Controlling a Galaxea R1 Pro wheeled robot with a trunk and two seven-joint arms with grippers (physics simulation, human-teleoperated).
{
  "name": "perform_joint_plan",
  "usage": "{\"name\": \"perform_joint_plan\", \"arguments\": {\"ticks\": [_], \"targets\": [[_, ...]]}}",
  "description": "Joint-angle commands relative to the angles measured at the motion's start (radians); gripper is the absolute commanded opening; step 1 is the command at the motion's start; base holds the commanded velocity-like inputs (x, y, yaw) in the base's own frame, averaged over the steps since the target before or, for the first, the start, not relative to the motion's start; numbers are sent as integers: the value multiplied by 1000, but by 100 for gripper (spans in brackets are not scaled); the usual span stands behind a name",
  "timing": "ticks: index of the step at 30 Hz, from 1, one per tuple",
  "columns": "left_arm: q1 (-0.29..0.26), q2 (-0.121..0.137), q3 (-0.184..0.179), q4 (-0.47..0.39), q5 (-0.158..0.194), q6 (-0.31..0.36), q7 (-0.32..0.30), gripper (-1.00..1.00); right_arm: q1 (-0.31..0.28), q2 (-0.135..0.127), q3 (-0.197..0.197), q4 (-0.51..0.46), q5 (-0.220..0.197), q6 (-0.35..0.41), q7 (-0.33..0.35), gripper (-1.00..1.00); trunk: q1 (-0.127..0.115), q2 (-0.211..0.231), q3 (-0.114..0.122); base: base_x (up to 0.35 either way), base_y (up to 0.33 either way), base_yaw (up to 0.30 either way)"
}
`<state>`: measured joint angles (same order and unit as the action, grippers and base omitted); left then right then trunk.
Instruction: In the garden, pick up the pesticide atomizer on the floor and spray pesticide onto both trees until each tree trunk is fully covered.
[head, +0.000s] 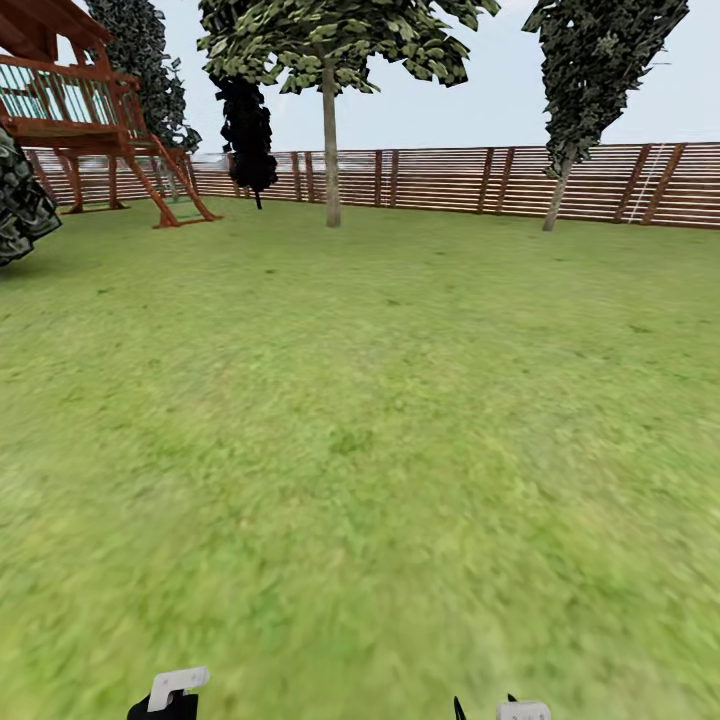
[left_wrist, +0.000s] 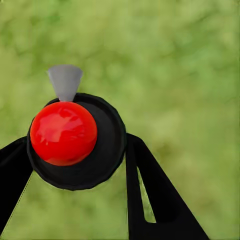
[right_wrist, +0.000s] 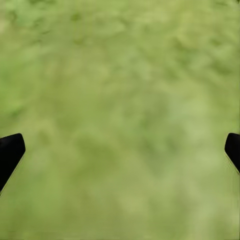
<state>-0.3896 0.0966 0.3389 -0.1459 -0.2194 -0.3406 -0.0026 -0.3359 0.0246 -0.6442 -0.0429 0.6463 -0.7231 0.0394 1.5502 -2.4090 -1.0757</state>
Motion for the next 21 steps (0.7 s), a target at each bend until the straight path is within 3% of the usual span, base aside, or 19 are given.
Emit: {"name": "perform_joint_plan", "arguments": {"ticks": [1, 21], "targets": [[0, 0, 0, 0, 0, 0, 0, -100, 0, 0, 0, 0, 0, 0, 0, 100, 0, 0, 0, 339, 0, 0], [0, 0, 0, 0, 0, 0, 0, -100, 0, 0, 0, 0, 0, 0, 0, 100, 0, 0, 0, 339, 0, 0]]}}
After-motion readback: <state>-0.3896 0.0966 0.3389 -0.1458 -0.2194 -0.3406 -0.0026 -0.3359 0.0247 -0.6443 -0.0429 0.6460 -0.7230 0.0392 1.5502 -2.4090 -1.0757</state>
